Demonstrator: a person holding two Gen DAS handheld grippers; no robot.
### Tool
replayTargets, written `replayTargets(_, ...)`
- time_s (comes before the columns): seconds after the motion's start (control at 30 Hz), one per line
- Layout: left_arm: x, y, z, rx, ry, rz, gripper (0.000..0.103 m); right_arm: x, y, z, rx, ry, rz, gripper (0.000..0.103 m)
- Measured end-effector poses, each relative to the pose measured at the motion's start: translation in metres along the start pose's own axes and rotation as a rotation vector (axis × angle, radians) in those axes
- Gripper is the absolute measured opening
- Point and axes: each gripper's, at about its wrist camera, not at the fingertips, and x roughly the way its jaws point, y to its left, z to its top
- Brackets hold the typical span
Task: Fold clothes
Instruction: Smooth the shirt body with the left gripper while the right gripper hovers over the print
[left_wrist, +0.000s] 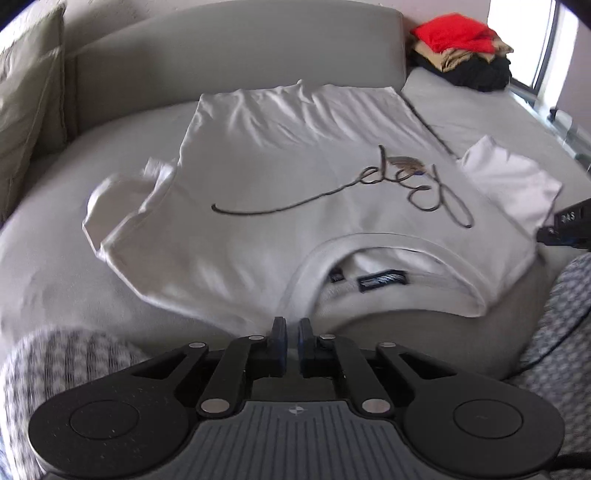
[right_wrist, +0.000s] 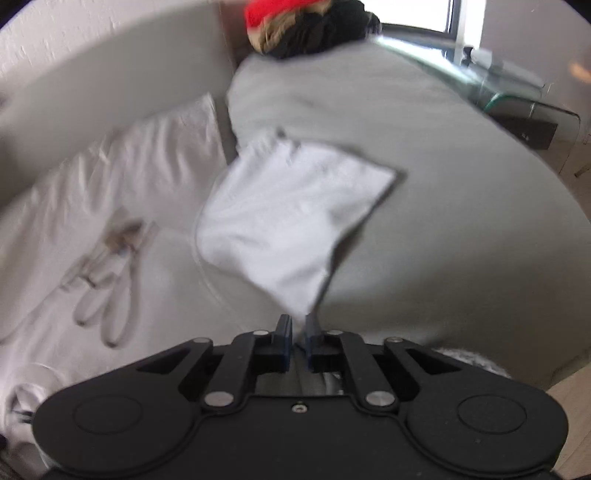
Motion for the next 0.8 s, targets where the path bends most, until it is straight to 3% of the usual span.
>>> replayTargets(0.1,-0.014,0.004,0.006,-0.019,-0.114,0.017,0.006,-0.004,0.026,-0.009,-0.088,0.021,0.106,0.011)
replayTargets(0.2,-0.003,0.005,0.025,-0.007,-0.164,0.035,0.006,-0.007,0.052,-0.019,-0.177,0.043,0.212,0.011)
replayTargets(0.33,0.026,0.0,0.029,-0.02,-0.054,-0.015,0.006,-0.012,0.087,-0.031,-0.295,0.072,0.354,0.011)
replayTargets(0.4,0.016,0.012,0.024,-0.059,-0.064,-0.027,0.006,-0.014,0.105,-0.037,-0.354,0.086,0.425,0.013)
replayTargets(0.57,-0.008,0.042,0.011,-0.159,-0.089,-0.059,0.008,-0.033,0.095,-0.037,-0.316,0.085,0.485,0.014)
replayTargets(0.63,-0.017,0.054,0.005,-0.198,-0.099,-0.071,0.008,-0.041,0.091,-0.037,-0.3,0.084,0.509,0.023)
replayTargets(0.7,-0.027,0.066,0.0,-0.238,-0.109,-0.084,0.008,-0.049,0.087,-0.036,-0.285,0.084,0.533,0.048)
replayTargets(0.73,-0.032,0.072,-0.002,-0.258,-0.114,-0.09,0.009,-0.052,0.086,-0.036,-0.277,0.083,0.545,0.053)
replayTargets(0.8,-0.036,0.093,-0.003,-0.325,-0.136,-0.088,0.029,-0.06,0.082,-0.036,-0.261,0.083,0.569,0.059)
